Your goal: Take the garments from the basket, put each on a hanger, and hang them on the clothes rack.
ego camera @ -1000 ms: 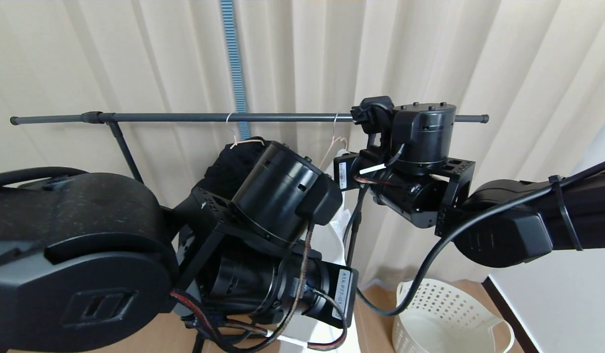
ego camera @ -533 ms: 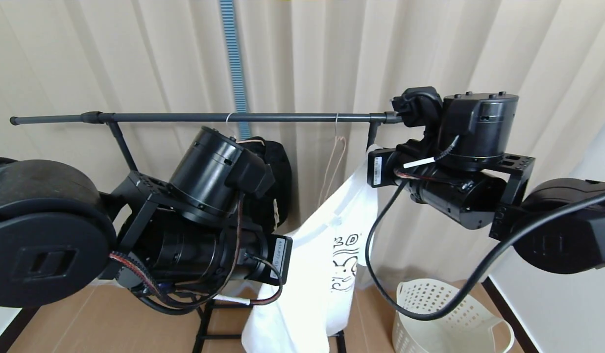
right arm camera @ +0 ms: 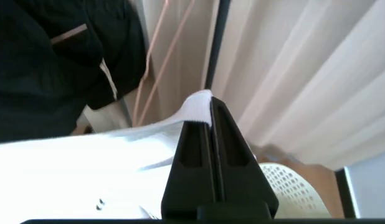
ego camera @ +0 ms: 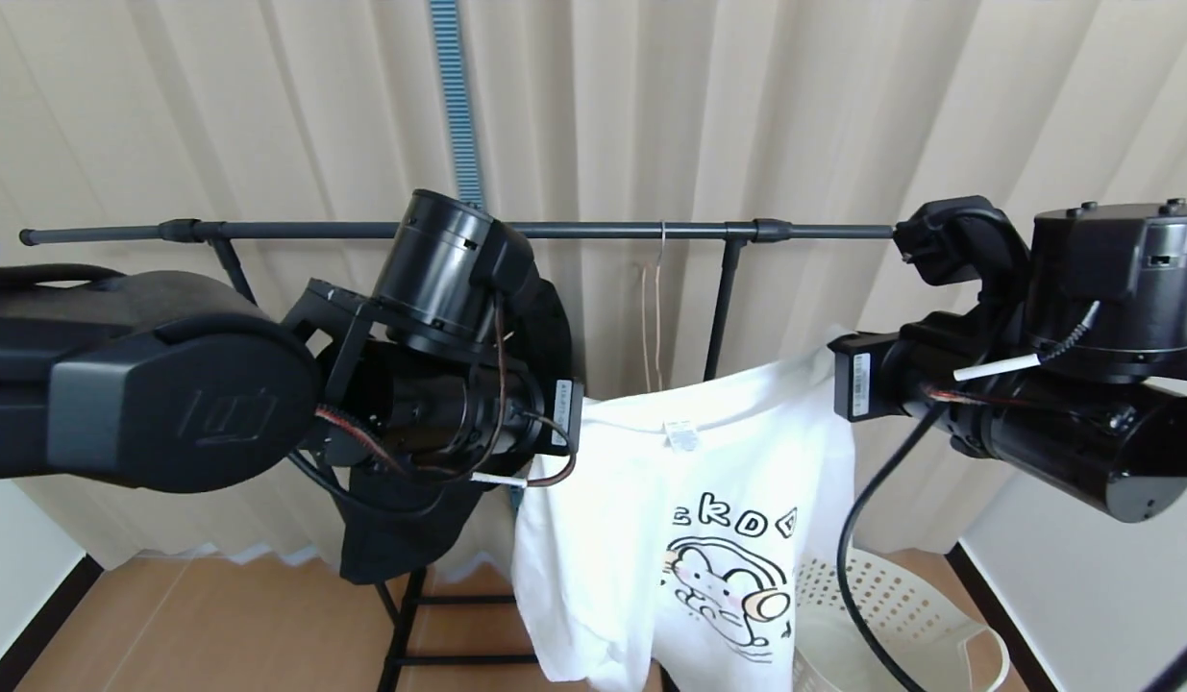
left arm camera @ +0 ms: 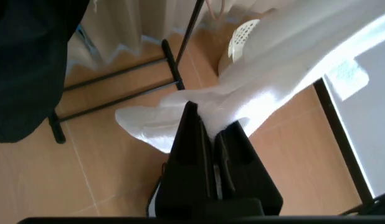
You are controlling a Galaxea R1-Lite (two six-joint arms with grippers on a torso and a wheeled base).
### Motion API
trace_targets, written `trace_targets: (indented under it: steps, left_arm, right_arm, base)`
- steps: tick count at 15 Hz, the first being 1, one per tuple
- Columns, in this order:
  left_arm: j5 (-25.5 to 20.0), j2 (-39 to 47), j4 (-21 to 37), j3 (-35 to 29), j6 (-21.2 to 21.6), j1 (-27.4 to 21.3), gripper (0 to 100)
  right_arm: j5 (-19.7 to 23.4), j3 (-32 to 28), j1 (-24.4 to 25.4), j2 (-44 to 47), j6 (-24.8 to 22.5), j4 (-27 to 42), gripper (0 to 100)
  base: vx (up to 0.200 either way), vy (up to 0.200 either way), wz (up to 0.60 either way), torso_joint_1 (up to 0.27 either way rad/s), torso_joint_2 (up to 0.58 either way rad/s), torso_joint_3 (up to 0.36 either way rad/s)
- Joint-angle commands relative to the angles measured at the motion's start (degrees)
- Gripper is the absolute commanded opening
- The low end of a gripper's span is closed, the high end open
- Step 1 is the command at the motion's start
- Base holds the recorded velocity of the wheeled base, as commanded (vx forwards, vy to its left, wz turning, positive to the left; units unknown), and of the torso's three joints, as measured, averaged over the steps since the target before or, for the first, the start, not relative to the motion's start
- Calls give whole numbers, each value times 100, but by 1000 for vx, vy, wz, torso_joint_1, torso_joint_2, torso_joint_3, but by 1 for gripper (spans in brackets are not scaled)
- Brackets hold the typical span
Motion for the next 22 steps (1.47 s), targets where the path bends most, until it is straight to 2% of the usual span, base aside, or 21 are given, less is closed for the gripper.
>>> trace_targets:
  steps: [1,3,5,7,22]
  left_arm:
    - [14,355,-6,-367,-6,10,0]
    - [120,566,-6,-833,-6,1,0]
    - [120,610,3,-1008,3,-8,0]
    - [111,610,-6,-1061,38,-52,0]
    - [128,566,-6,-1255,135,-192,0]
  right_arm:
    - [2,199,7,-389,-1,177,0]
    - [-7,375,7,-494,-1,476,0]
    - [-16,436,7,-486,-97,573,0]
    - [-16,454,7,-494,-176,793,0]
    - [-60,753,25,-521,-299,793,0]
  base:
    - [0,0,0,0,0,0]
    - [0,0,0,0,0,0]
    - [0,0,0,0,0,0]
    - [0,0,0,0,0,0]
    - [0,0,0,0,0,0]
